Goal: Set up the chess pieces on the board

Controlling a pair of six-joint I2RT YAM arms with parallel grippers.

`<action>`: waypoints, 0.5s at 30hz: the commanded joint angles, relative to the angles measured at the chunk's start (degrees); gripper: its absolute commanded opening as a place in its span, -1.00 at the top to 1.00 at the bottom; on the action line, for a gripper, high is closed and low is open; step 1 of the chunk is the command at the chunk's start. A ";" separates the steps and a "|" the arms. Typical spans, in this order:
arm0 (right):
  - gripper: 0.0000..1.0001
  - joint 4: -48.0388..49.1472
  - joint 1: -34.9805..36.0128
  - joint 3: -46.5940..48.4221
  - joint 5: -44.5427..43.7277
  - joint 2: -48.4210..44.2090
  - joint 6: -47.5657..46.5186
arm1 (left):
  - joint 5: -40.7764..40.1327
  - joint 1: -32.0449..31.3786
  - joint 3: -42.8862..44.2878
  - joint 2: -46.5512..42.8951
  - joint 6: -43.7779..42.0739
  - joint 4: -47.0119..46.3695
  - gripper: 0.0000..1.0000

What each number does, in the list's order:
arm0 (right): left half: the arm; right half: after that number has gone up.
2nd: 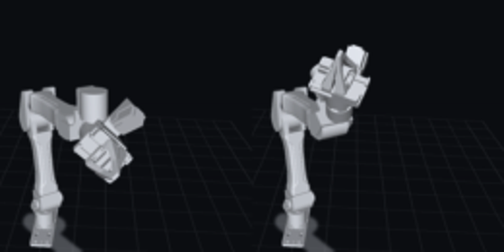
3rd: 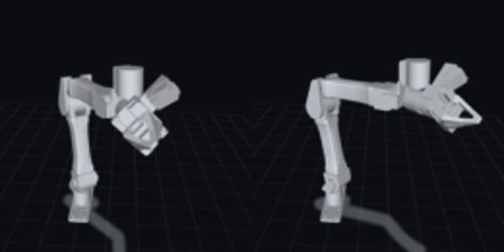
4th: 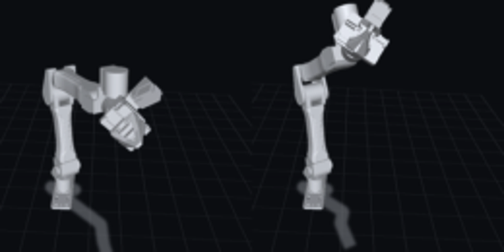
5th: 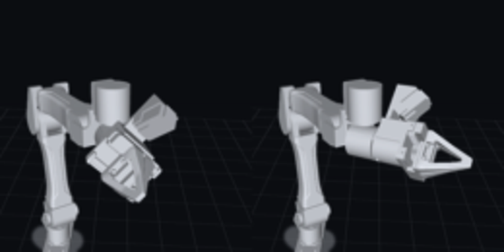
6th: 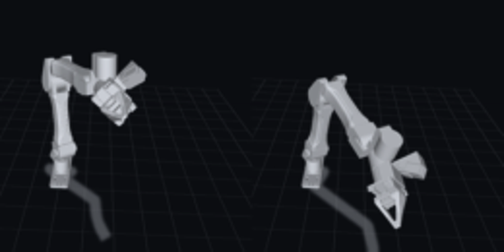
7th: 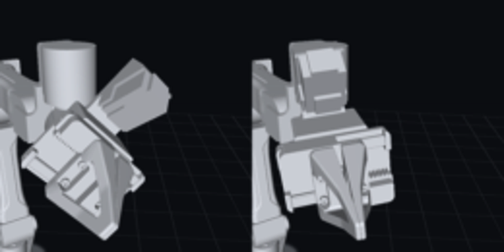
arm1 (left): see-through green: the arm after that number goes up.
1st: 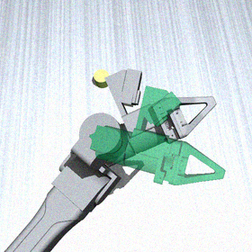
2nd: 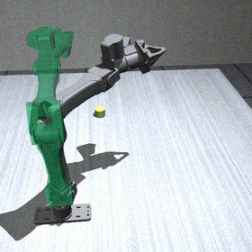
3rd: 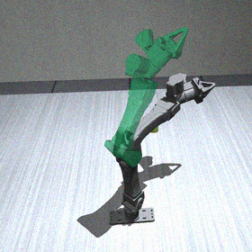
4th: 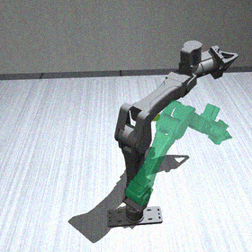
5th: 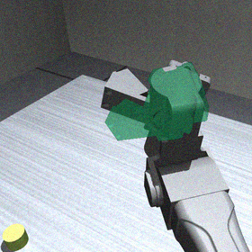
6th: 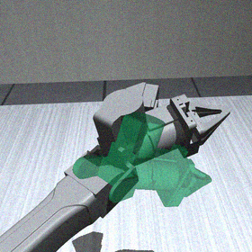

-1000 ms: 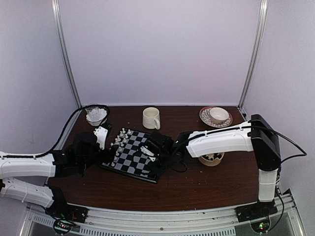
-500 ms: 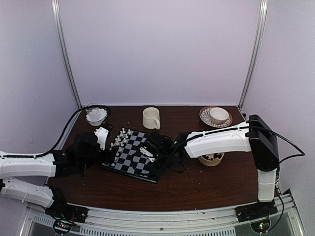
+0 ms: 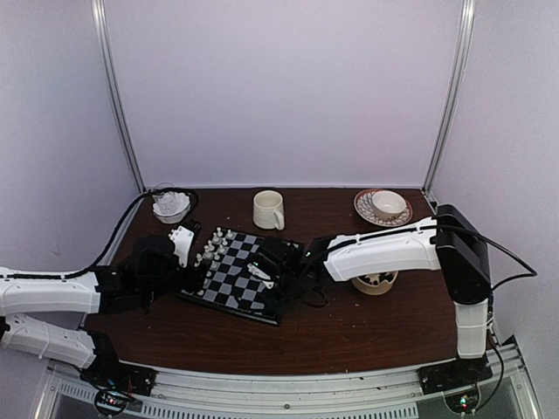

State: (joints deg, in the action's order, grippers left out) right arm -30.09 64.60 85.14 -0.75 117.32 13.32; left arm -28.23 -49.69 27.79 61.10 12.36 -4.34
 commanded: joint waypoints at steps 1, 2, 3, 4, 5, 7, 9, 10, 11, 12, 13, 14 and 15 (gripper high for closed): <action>0.91 1.41 0.35 0.44 -1.94 -1.03 -0.31 | 0.71 0.30 1.74 -0.17 0.45 -0.85 -0.52; 0.92 2.03 0.43 -0.04 -1.87 -1.54 -0.39 | 0.78 0.30 1.74 -0.26 0.39 -0.77 -0.52; 0.92 2.49 0.43 -0.33 -1.61 -2.20 -0.44 | 0.68 0.30 1.74 -0.45 0.43 -0.68 -0.52; 0.92 2.70 0.38 -0.69 -1.62 -2.94 -0.55 | 0.65 0.30 1.74 -0.71 0.41 -0.67 -0.52; 0.92 3.10 0.40 -1.09 -1.68 -3.80 -0.57 | 0.64 0.32 1.66 -0.88 0.43 -0.67 -0.52; 0.92 4.22 0.36 -1.77 -1.76 -5.52 -0.58 | 0.63 0.30 1.52 -1.28 0.47 -0.58 -0.52; 0.92 4.30 0.35 -1.67 -1.85 -6.79 -0.79 | 0.66 0.30 1.40 -1.75 0.47 -0.50 -0.52; 0.92 4.10 0.38 -1.32 -2.03 -7.25 -0.96 | 0.65 0.30 1.32 -1.89 0.47 -0.50 -0.52; 0.92 3.70 0.36 -0.85 -2.43 -7.59 -1.17 | 0.69 0.30 1.30 -2.08 0.47 -0.43 -0.52; 0.92 2.98 0.24 -0.26 -3.02 -7.77 -1.36 | 0.67 0.30 1.26 -2.22 0.55 -0.41 -0.52; 0.92 2.32 0.19 0.56 -3.71 -7.93 -1.71 | 0.72 0.32 1.22 -2.28 0.64 -0.36 -0.52; 0.92 1.36 -0.03 1.53 -4.30 -7.90 -1.98 | 0.76 0.30 1.21 -2.32 0.71 -0.33 -0.52; 0.92 0.49 -0.30 2.53 -4.68 -7.83 -2.35 | 0.88 0.30 1.21 -2.40 0.78 -0.24 -0.52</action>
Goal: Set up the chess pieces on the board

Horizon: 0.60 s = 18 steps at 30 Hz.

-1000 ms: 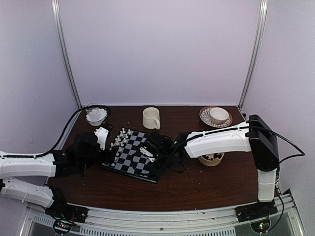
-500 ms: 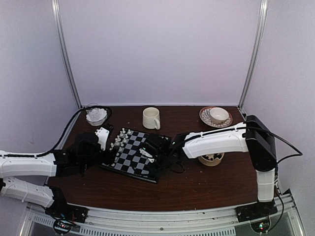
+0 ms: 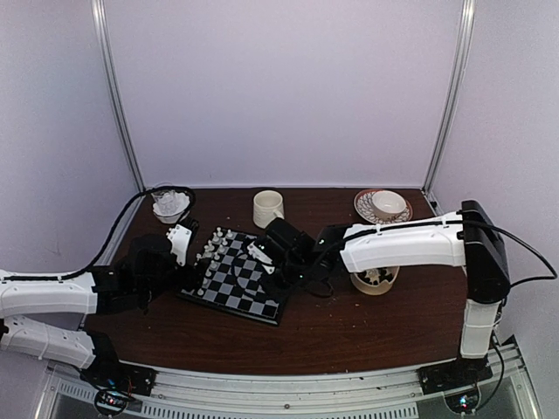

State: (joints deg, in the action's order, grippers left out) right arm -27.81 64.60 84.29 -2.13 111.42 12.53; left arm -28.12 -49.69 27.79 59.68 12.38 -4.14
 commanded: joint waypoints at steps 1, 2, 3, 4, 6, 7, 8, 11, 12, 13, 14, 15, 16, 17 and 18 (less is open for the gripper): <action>0.93 -2.65 -0.72 4.39 -3.51 -1.76 -1.77 | 0.93 0.30 1.21 -1.09 0.87 -0.35 -0.52; 0.92 -3.55 -1.20 5.38 -3.62 -1.50 -1.88 | 0.95 0.30 1.21 -1.08 1.05 -0.34 -0.52; 0.92 -4.28 -1.77 6.54 -3.59 -1.21 -1.90 | 0.97 0.30 1.21 -1.15 1.15 -0.27 -0.52; 0.92 -4.86 -2.44 7.65 -3.36 -0.76 -1.90 | 0.98 0.30 1.21 -1.22 1.27 -0.26 -0.52; 0.91 -6.00 -3.90 9.96 -2.89 0.40 -1.97 | 1.20 0.30 1.14 -1.33 1.39 -0.17 -0.52; 0.91 -6.52 -4.61 11.13 -2.67 1.12 -2.03 | 1.19 0.30 1.13 -1.39 1.47 -0.17 -0.52; 0.91 -7.13 -5.18 12.55 -2.69 2.00 -2.07 | 1.30 0.30 1.10 -1.46 1.50 -0.02 -0.52; 0.90 -8.41 -6.91 15.86 -2.87 4.68 -2.25 | 1.28 0.30 1.04 -1.56 1.57 0.18 -0.52; 0.90 -8.52 -7.53 16.62 -2.89 5.50 -2.19 | 1.26 0.30 1.04 -1.58 1.59 0.26 -0.52; 0.89 -8.47 -8.08 17.29 -2.76 6.28 -1.96 | 1.28 0.30 1.04 -1.62 1.64 0.27 -0.52; 0.90 -8.45 -8.77 17.90 -2.64 7.11 -1.91 | 1.32 0.30 1.04 -1.65 1.68 0.27 -0.52; 0.90 -8.30 -9.36 18.50 -2.50 7.75 -1.86 | 1.40 0.30 1.04 -1.74 1.75 0.35 -0.52; 0.90 -8.15 -9.92 19.00 -2.38 8.64 -1.82 | 1.42 0.30 1.04 -1.70 1.77 0.42 -0.52; 0.90 -8.02 -10.48 19.48 -2.28 9.44 -1.81 | 1.44 0.30 1.04 -1.72 1.90 0.50 -0.52; 0.90 -7.99 -11.10 20.03 -2.23 10.26 -1.81 | 1.40 0.30 1.04 -1.80 1.94 0.53 -0.52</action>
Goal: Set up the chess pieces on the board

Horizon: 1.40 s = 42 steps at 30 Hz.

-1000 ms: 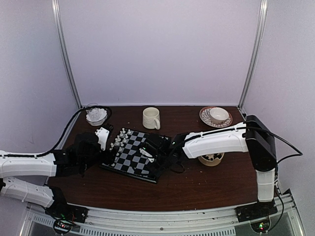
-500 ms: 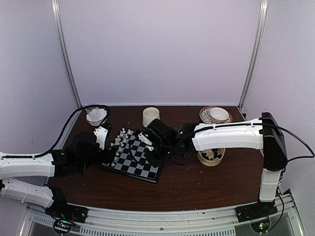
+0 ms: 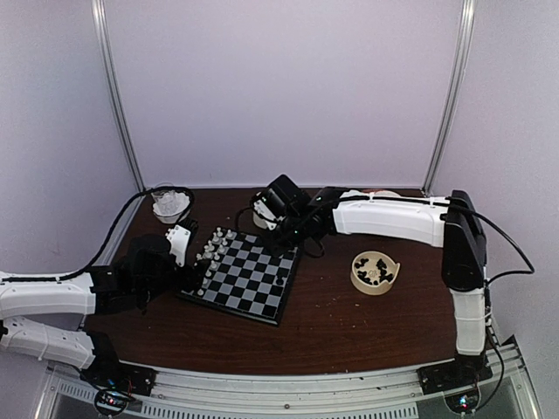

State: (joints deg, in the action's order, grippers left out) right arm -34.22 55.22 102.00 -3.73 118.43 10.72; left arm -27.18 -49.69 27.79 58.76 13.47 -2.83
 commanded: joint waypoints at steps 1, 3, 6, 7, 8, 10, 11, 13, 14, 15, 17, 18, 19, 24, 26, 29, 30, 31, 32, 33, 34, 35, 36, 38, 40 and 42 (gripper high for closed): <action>0.90 -1.63 -2.18 2.99 -0.59 4.10 -0.03 | 0.42 0.30 1.04 -0.89 0.87 -0.77 -0.52; 0.90 -1.57 -2.85 4.18 -0.83 5.66 -0.15 | 0.39 0.30 1.04 -0.79 1.03 -0.69 -0.52; 0.90 -1.55 -3.80 5.56 -0.91 7.54 -0.19 | 0.44 0.30 1.04 -0.58 1.23 -0.55 -0.52; 0.90 -1.44 -4.13 5.84 -0.89 8.02 -0.18 | 0.46 0.30 1.08 -0.50 1.21 -0.51 -0.52; 0.90 -1.27 -4.41 5.99 -0.88 8.55 -0.11 | 0.50 0.30 1.12 -0.35 1.29 -0.43 -0.52; 0.89 -0.78 -4.95 6.31 -1.06 9.36 -0.16 | 0.69 0.30 1.25 -0.10 1.40 -0.36 -0.52; 0.89 -0.58 -5.21 6.36 -1.10 9.69 -0.11 | 0.76 0.30 1.29 -0.04 1.38 -0.29 -0.52; 0.89 0.11 -5.66 6.46 -0.84 10.37 -0.23 | 0.89 0.30 1.38 0.19 1.49 -0.21 -0.52; 0.89 0.41 -5.84 6.51 -0.77 10.64 -0.26 | 0.90 0.31 1.43 0.29 1.51 -0.23 -0.52; 0.89 0.68 -5.95 6.54 -0.69 10.94 -0.32 | 0.98 0.34 1.47 0.34 1.48 -0.18 -0.52; 0.89 1.46 -6.08 6.55 -0.52 11.45 -0.63 | 1.09 0.30 1.56 0.32 1.56 -0.11 -0.52; 0.89 1.68 -6.09 6.63 -0.42 11.67 -0.71 | 1.22 0.34 1.56 0.38 1.56 -0.08 -0.52; 0.89 1.77 -6.09 6.89 -0.41 11.98 -0.81 | 1.30 0.30 1.56 0.38 1.55 -0.07 -0.52; 0.89 1.61 -6.13 8.48 -0.60 13.73 -1.03 | 1.47 0.30 1.57 0.43 1.54 0.04 -0.52; 0.89 1.69 -6.18 9.05 -0.87 14.36 -1.11 | 1.55 0.34 1.65 0.62 1.47 0.02 -0.52; 0.89 1.52 -6.31 9.96 -1.07 15.40 -1.23 | 1.60 0.30 1.82 0.82 1.52 0.18 -0.52; 0.89 1.42 -6.35 10.24 -1.29 15.85 -1.18 | 1.67 0.30 1.90 0.89 1.47 0.24 -0.52; 0.89 1.43 -6.38 10.39 -1.36 16.01 -1.22 | 1.75 0.30 1.96 0.97 1.56 0.28 -0.52; 0.89 1.54 -6.41 10.50 -1.37 16.33 -1.23 | 1.78 0.30 1.99 1.00 1.58 0.35 -0.52; 0.89 1.67 -6.52 10.58 -1.29 16.49 -1.31 | 1.83 0.30 2.00 1.00 1.60 0.37 -0.52; 0.88 1.74 -6.56 10.67 -1.28 16.70 -1.27 | 1.87 0.30 2.00 0.96 1.60 0.37 -0.52; 0.88 1.78 -6.61 10.72 -1.28 16.93 -1.35 | 1.99 0.30 2.00 0.96 1.58 0.37 -0.52; 0.88 1.67 -6.66 10.83 -1.24 17.12 -1.40 | 2.06 0.30 2.00 0.97 1.56 0.37 -0.52; 0.88 1.58 -6.79 10.89 -1.36 17.34 -1.40 | 2.22 0.31 2.07 0.93 1.55 0.45 -0.52; 0.88 1.45 -6.95 10.81 -1.61 17.44 -1.40 | 2.28 0.34 2.14 1.00 1.56 0.59 -0.52; 0.88 1.28 -7.04 10.70 -1.80 17.32 -1.38 | 2.30 0.30 2.18 1.05 1.57 0.63 -0.52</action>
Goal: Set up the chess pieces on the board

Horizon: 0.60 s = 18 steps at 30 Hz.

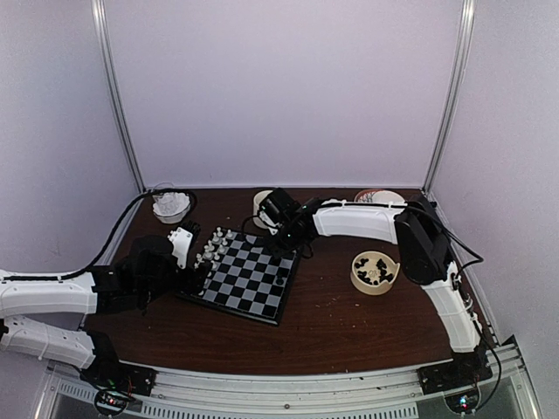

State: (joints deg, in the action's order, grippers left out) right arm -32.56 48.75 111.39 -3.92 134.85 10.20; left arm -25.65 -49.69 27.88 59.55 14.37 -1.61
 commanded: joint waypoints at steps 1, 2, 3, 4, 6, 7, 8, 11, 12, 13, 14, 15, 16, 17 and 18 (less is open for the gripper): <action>0.88 -0.32 -0.59 1.16 -1.61 0.80 -0.88 | 0.74 0.30 2.09 0.30 0.66 -0.59 -0.52; 0.88 -0.32 -0.59 0.99 -1.51 0.65 -0.82 | 0.73 0.30 2.09 0.31 0.67 -0.52 -0.52; 0.88 -0.38 -0.57 0.83 -1.52 0.50 -0.77 | 0.69 0.30 2.16 0.36 0.66 -0.51 -0.52; 0.88 -0.44 -0.59 0.64 -1.38 0.36 -0.79 | 0.63 0.30 2.18 0.42 0.67 -0.43 -0.52; 0.88 -0.60 -0.59 0.18 -1.18 -0.05 -0.69 | 0.68 0.30 2.22 0.44 0.66 -0.42 -0.52; 0.87 -0.60 -0.54 -0.18 -1.10 -0.37 -0.70 | 0.63 0.30 2.25 0.55 0.67 -0.42 -0.52; 0.88 -0.45 -0.58 -0.67 -1.01 -0.68 -0.65 | 0.64 0.34 2.27 0.52 0.66 -0.42 -0.52; 0.87 -0.12 -0.58 -1.63 -0.38 -1.66 -0.60 | 0.62 0.30 2.30 0.48 0.67 -0.33 -0.52; 0.87 -0.14 -0.54 -1.74 -0.21 -1.73 -0.61 | 0.60 0.30 2.33 0.50 0.70 -0.33 -0.52; 0.87 -0.11 -0.54 -1.79 -0.09 -1.77 -0.55 | 0.63 0.30 2.35 0.50 0.66 -0.26 -0.52; 0.87 -0.06 -0.58 -1.79 0.12 -1.78 -0.53 | 0.64 0.30 2.36 0.54 0.66 -0.24 -0.52; 0.87 -0.10 -0.57 -1.79 0.21 -1.78 -0.47 | 0.62 0.32 2.36 0.49 0.66 -0.24 -0.52; 0.87 -0.16 -0.57 -1.79 0.29 -1.79 -0.52 | 0.60 0.30 2.36 0.51 0.70 -0.24 -0.52; 0.87 -0.22 -0.59 -1.79 0.39 -1.83 -0.53 | 0.55 0.30 2.36 0.54 0.67 -0.24 -0.52; 0.86 -0.29 -0.54 -1.79 0.49 -1.81 -0.48 | 0.55 0.30 2.36 0.53 0.66 -0.24 -0.52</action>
State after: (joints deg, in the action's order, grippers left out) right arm -32.21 48.45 110.98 -3.90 134.78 10.22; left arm -25.47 -49.69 28.62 59.75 14.50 -1.34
